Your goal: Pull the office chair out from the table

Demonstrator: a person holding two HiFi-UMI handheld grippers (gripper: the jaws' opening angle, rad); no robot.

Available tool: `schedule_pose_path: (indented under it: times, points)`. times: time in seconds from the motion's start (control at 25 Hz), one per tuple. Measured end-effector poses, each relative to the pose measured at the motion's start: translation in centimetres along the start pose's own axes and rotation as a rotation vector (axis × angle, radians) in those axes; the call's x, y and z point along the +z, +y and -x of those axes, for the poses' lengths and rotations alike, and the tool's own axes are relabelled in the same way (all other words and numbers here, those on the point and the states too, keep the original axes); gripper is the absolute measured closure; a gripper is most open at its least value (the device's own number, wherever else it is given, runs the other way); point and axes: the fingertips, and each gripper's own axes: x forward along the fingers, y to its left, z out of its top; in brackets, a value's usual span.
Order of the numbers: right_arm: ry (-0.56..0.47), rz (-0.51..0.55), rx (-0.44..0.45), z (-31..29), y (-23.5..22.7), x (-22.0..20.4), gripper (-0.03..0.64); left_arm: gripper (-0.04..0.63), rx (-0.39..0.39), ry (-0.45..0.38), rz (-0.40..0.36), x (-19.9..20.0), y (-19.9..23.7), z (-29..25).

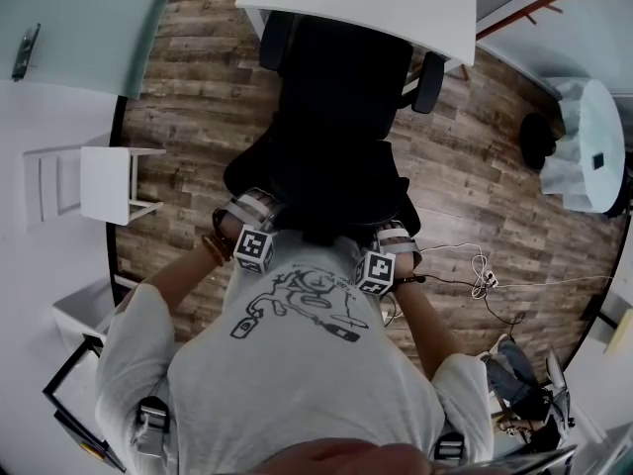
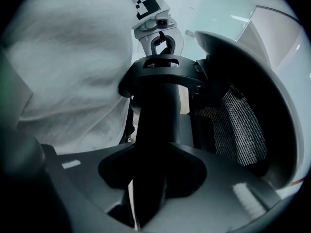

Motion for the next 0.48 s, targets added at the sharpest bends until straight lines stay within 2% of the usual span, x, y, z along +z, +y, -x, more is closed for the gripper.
schedule_pose_path:
  times: [0.12,0.32,0.48]
  points:
    - [-0.011,0.001,-0.005,-0.4,1.1,-0.3,0.477,0.477,-0.015,0.0,0.008,0.3,-0.8,0.2]
    - [-0.02,-0.029,0.041,0.6,2.0,0.4,0.472,0.472,-0.05,-0.005,0.014,0.3,-2.4,0.1]
    - [-0.018,-0.027,0.043,0.6,2.3,0.6,0.471,0.472,-0.046,-0.008,0.007,0.4,-2.6,0.3]
